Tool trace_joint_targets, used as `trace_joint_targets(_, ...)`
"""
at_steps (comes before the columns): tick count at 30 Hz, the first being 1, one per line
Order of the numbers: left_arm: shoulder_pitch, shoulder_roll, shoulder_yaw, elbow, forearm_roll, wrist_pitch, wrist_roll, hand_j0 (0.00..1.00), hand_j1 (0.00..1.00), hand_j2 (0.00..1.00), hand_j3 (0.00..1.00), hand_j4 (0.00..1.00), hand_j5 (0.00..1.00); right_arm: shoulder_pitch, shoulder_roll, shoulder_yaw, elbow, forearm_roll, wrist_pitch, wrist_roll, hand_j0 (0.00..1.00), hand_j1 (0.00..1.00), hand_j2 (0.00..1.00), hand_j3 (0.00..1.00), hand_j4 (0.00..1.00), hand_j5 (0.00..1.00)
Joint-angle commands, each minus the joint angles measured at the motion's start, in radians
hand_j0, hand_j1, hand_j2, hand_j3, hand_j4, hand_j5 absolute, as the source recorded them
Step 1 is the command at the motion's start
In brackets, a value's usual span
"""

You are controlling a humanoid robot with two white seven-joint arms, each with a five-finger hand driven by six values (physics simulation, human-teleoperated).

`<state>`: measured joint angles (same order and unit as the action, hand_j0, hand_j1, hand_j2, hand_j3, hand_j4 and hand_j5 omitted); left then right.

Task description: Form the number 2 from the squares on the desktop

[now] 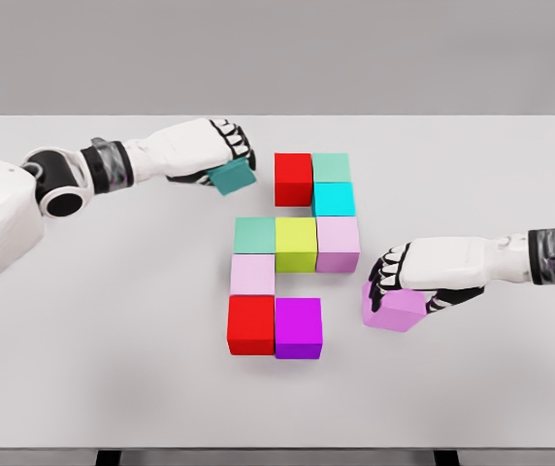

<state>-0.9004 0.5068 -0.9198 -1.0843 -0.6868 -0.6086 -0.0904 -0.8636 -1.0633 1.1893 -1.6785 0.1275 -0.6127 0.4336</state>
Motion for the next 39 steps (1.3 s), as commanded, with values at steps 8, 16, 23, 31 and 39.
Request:
trace_joint_targets(8,-0.006,-0.065,-0.008,0.092,-0.006,-0.002,0.003,0.4,0.4,0.4,0.4,0.4,0.4,0.0,0.025,0.015,-0.004,-0.011,0.002,-0.001,0.62,0.62,0.62,0.62,0.62,0.62)
trace_joint_targets(16,-0.014,-0.079,-0.007,0.136,-0.014,-0.002,0.004,0.4,0.4,0.4,0.4,0.4,0.4,0.002,0.046,0.015,-0.004,-0.011,0.002,0.004,0.74,0.74,0.74,0.74,0.74,0.74)
trace_joint_targets(23,-0.014,-0.09,-0.007,0.136,-0.014,-0.002,0.003,0.43,0.43,0.43,0.43,0.43,0.43,0.002,0.034,0.015,-0.004,-0.009,0.002,0.04,1.0,1.0,1.0,1.0,1.0,1.0)
trace_joint_targets(31,-0.014,-0.08,-0.004,0.135,-0.01,-0.002,0.005,0.56,0.56,0.56,0.56,0.56,0.56,-0.014,0.032,0.004,-0.004,-0.009,0.002,0.039,1.0,1.0,1.0,1.0,1.0,1.0)
trace_joint_targets(39,-0.012,-0.083,-0.001,0.132,-0.007,-0.002,0.005,0.72,0.72,0.72,0.72,0.72,0.72,-0.029,-0.001,-0.059,0.002,-0.009,0.002,0.036,1.0,1.0,1.0,1.0,1.0,1.0)
